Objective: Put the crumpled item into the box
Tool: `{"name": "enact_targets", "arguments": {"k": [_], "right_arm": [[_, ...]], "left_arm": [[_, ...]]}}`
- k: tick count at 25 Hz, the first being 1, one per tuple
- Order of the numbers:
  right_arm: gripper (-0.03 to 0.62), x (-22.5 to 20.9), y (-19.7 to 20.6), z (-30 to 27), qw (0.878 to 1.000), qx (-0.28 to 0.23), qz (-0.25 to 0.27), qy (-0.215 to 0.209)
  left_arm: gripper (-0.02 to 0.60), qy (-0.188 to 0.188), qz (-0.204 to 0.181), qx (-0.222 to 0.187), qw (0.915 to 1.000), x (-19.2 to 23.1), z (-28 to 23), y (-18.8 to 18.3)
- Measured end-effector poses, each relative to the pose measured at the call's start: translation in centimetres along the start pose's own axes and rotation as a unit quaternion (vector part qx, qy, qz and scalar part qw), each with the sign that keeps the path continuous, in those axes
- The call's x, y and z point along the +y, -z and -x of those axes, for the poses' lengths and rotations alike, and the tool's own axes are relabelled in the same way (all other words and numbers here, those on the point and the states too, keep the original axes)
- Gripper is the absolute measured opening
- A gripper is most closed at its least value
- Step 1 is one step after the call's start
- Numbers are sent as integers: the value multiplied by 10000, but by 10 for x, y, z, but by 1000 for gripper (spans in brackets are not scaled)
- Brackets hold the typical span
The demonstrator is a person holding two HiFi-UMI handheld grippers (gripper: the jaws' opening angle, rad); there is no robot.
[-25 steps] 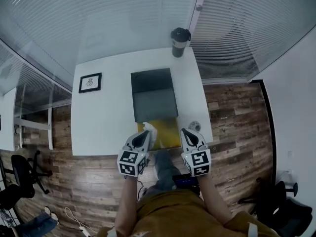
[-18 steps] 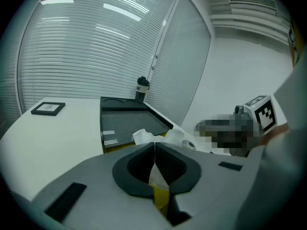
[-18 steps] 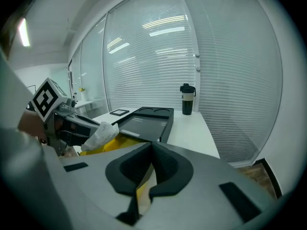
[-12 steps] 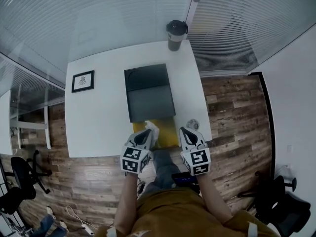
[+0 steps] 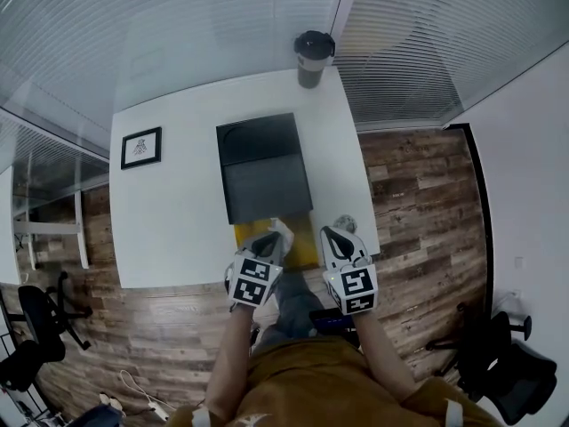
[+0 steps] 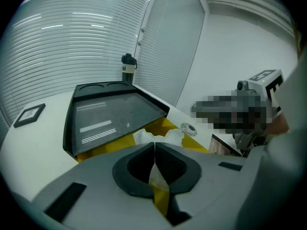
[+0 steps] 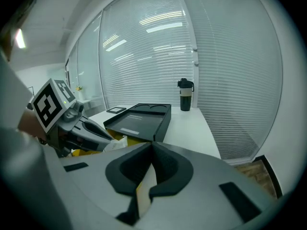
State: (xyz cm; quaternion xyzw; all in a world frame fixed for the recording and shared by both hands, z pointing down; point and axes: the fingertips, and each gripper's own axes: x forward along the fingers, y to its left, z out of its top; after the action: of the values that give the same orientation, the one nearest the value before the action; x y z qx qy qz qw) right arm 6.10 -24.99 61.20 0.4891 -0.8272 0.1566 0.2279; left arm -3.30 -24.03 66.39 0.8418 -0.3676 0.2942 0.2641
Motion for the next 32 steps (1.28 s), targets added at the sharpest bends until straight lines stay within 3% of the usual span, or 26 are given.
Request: {"name": "enact_targets", "arguments": {"k": [5,16,24,32], "right_arm": [[12,-6,3,0,10000,29,-29,53],[12,-8,0,4,10000,-19,-37,89],[12,-6,-9,15,9998,-135,28,122],[12,6,-22,31,9992,-368,129,77]], "left_arm": [[29,74,37,214,9997,-2,-9,4],[35,113,-284,471,9984,-10,-19,16],[75,74,-296,354,9989,-10,-14,16],[35,-99,-279,-8,9996,-12,14,-1]]}}
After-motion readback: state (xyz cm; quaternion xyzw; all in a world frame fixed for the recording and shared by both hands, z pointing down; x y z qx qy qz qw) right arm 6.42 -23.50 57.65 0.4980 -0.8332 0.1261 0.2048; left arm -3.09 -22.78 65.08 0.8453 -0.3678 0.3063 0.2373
